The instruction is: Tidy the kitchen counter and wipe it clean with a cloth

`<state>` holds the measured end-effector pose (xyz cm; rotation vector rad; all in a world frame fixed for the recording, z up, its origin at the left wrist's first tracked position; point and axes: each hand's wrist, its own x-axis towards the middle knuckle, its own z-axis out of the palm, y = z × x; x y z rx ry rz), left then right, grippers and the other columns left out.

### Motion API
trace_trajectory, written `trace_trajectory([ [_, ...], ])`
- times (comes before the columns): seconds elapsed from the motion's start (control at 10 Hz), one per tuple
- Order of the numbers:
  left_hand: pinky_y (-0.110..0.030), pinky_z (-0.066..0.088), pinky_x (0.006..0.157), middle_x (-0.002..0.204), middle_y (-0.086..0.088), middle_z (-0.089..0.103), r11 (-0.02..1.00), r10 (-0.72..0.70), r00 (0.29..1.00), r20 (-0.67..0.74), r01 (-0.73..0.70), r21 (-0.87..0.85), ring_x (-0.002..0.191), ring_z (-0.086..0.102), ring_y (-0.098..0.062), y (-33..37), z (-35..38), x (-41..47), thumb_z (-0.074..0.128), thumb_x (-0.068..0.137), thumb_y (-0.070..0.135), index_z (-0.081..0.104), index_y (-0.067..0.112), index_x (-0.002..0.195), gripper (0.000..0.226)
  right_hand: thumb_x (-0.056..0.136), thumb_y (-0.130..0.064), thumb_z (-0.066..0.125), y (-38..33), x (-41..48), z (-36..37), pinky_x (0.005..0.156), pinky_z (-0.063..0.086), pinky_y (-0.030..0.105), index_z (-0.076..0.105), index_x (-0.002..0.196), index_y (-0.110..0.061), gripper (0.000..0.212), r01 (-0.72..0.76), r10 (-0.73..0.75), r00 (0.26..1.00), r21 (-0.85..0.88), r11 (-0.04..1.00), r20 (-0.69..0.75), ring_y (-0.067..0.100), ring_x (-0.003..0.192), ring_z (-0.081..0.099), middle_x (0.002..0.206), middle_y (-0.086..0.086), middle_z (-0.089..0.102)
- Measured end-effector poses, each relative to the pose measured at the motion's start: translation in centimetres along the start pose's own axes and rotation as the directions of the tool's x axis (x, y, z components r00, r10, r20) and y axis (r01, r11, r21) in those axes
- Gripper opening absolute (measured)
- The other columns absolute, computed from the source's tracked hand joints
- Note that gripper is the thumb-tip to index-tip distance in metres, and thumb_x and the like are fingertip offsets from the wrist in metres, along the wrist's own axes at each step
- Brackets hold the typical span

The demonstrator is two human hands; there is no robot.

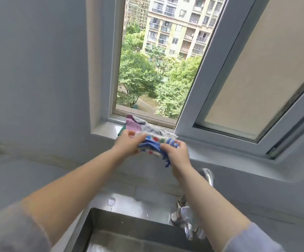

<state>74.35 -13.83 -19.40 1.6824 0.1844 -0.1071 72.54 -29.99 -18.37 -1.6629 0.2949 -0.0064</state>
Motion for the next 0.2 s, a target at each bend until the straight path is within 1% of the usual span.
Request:
trace_trajectory([
  [0.1, -0.031, 0.047, 0.091, 0.119, -0.009, 0.061, 0.967, 0.108, 0.968, -0.228, -0.050, 0.249, 0.109, 0.058, -0.026, 2.3, 0.0, 2.0, 0.069, 0.080, 0.036, 0.057, 0.010, 0.118, 0.047, 0.084, -0.029, 0.067, -2.6, 1.5, -0.4, 0.070, 0.044, 0.026, 0.030, 0.142, -0.013, 0.071, -0.009, -0.009, 0.996, -0.188, 0.982, -0.094, 0.024, 0.089, 0.058, 0.128, 0.009, 0.047],
  [0.2, -0.024, 0.043, 0.083, 0.111, -0.008, 0.065, 0.948, 0.175, 0.965, -0.195, -0.111, 0.299, 0.104, 0.061, -0.023, 1.5, 0.0, 0.8, 0.064, 0.084, 0.018, 0.060, 0.008, 0.111, 0.029, 0.086, -0.019, 0.063, -1.4, 0.0, -0.6, 0.077, 0.049, 0.027, 0.036, 0.139, -0.012, 0.061, 0.036, -0.059, 0.994, -0.227, 0.973, -0.094, 0.019, 0.084, 0.058, 0.117, 0.003, 0.050],
])
